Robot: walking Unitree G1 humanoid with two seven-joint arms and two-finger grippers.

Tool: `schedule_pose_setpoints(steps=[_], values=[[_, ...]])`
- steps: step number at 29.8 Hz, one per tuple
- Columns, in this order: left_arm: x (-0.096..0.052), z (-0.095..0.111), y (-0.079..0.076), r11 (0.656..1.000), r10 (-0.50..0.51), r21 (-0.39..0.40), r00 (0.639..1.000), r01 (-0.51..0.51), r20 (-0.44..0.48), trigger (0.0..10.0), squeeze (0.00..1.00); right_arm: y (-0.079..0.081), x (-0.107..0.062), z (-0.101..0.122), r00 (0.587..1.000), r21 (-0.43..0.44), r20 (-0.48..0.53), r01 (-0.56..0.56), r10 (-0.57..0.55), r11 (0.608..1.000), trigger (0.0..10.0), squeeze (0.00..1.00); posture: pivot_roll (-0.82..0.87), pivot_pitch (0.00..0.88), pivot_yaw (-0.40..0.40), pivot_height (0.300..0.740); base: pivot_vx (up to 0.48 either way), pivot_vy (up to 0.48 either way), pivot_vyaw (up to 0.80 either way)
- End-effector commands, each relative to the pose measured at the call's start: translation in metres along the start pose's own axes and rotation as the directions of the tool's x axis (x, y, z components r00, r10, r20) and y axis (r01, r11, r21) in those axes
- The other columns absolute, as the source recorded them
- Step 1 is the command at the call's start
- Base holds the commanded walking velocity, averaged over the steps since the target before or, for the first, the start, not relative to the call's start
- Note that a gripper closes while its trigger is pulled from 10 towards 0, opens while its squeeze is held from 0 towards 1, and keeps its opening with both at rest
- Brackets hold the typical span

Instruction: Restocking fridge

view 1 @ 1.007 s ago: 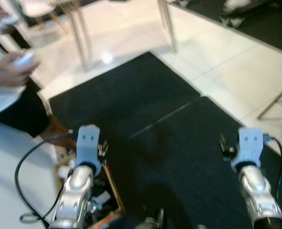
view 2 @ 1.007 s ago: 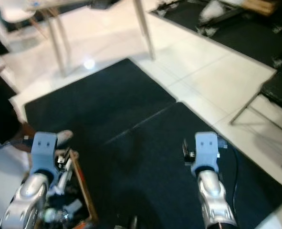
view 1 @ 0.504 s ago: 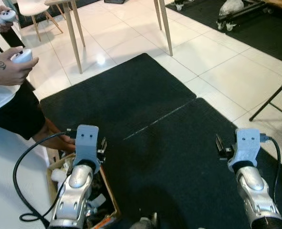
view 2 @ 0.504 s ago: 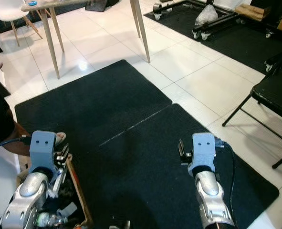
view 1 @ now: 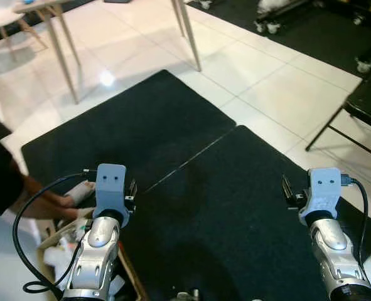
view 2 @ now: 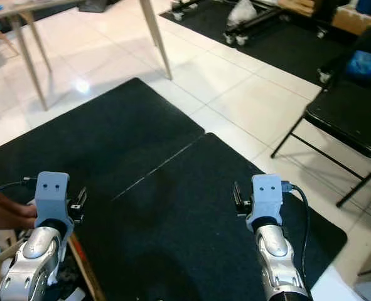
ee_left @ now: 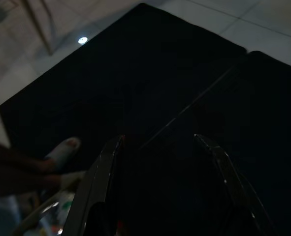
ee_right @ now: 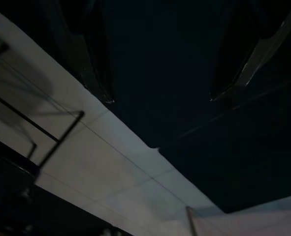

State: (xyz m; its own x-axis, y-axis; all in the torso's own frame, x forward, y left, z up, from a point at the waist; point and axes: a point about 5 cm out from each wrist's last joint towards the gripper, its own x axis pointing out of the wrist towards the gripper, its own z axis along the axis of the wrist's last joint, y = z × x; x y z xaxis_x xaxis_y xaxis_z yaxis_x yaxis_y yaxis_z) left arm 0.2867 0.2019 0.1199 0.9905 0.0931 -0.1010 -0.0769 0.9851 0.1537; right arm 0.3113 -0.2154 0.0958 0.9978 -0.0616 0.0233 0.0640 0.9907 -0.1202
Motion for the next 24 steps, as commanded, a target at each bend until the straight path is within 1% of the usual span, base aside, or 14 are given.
schedule_pose_setpoints(steps=[1, 16, 24], values=[[-0.0033, -0.0098, 0.0038, 1.0, 0.02, 0.017, 0.999, -0.02, -0.032, 10.0, 0.0, 0.0023, -0.0028, -0.0022, 1.0, 0.009, 0.002, -0.006, 0.006, 1.0, 10.0, 0.0, -0.07, 0.257, 0.101, 0.737, 0.48, 0.0, 0.0], [-0.0031, -0.0104, 0.0029, 1.0, 0.02, 0.017, 0.999, -0.02, -0.029, 10.0, 0.0, 0.0033, -0.0026, -0.002, 1.0, 0.011, 0.003, -0.02, 0.02, 1.0, 10.0, 0.0, -0.07, 0.249, 0.099, 0.737, 0.48, 0.0, 0.0], [-0.0023, -0.0109, 0.0025, 1.0, 0.024, 0.014, 0.999, -0.024, -0.029, 10.0, 0.0, 0.0053, -0.0023, 0.001, 0.999, 0.028, 0.026, -0.033, 0.032, 0.999, 10.0, 0.0, -0.07, 0.246, 0.098, 0.737, 0.48, 0.0, 0.0]])
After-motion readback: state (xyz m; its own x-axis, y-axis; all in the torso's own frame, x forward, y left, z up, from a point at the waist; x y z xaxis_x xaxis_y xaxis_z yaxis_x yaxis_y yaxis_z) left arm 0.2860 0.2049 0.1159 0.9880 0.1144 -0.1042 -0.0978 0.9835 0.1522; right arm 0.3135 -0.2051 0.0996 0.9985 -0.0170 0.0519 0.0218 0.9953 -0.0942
